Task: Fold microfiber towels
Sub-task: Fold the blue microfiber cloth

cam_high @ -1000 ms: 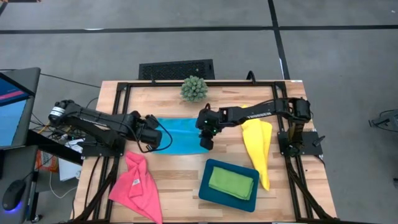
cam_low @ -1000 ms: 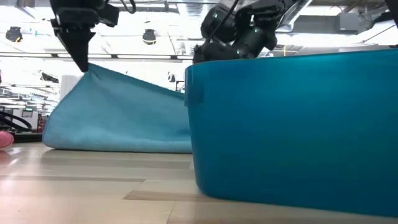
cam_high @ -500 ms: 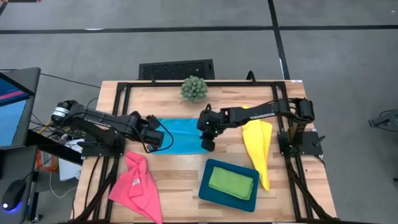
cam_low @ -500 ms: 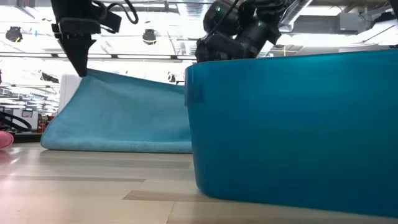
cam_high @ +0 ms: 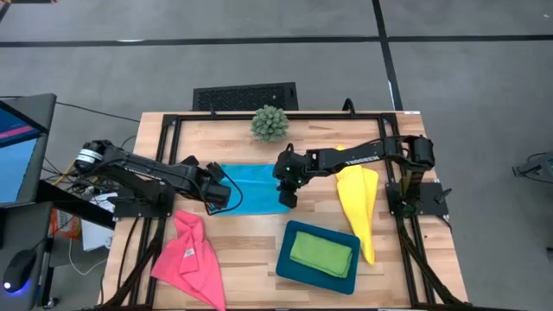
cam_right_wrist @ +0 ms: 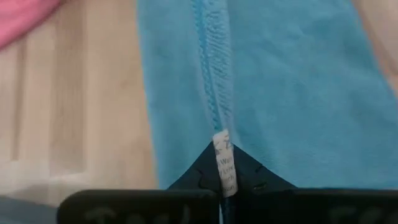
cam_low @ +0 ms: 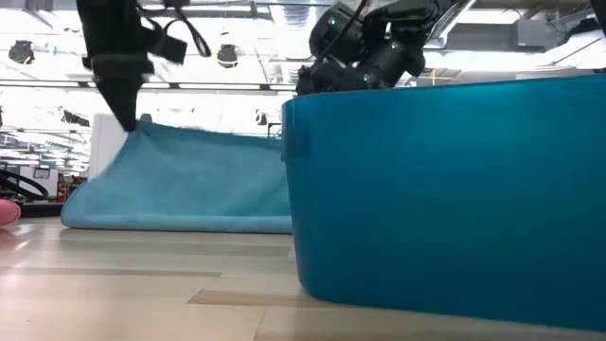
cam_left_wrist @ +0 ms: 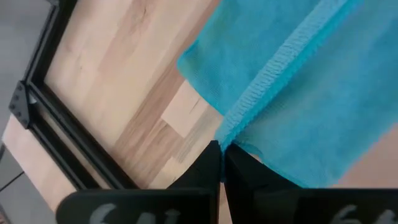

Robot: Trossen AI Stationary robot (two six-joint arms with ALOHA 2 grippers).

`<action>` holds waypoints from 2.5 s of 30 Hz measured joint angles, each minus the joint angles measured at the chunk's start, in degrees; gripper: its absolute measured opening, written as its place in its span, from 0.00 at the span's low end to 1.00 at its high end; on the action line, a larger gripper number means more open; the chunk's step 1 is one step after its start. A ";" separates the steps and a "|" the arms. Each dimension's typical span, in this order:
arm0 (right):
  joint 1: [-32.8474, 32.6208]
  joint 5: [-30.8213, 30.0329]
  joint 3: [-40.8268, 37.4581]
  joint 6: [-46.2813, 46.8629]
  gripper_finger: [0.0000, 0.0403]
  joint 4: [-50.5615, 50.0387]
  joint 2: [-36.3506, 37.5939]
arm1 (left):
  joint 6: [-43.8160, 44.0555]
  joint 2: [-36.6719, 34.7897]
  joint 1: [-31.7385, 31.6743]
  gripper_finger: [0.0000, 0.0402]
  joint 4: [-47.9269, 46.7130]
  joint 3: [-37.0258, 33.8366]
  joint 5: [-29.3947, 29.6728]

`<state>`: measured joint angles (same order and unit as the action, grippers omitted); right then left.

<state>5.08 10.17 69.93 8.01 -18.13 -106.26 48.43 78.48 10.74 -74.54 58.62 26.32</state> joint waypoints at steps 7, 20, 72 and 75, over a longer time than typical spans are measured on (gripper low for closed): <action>2.11 -0.18 -0.97 -0.35 0.08 4.46 -1.32 | 1.42 0.28 -0.64 0.00 0.46 -3.77 2.49; 4.81 -0.24 -1.08 -0.11 0.10 6.07 -7.85 | 0.02 0.39 -2.59 0.00 4.13 -3.77 6.83; 5.58 -12.28 -1.05 0.62 0.29 4.85 -6.93 | -8.19 0.43 -8.82 0.43 20.33 -10.96 8.07; 5.97 -12.33 -1.05 0.76 0.29 4.35 -6.93 | -8.11 0.43 -10.02 0.50 20.44 -10.96 8.93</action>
<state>11.05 -2.15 68.88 8.78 -13.78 -113.19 40.32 78.91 0.71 -54.10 47.66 35.24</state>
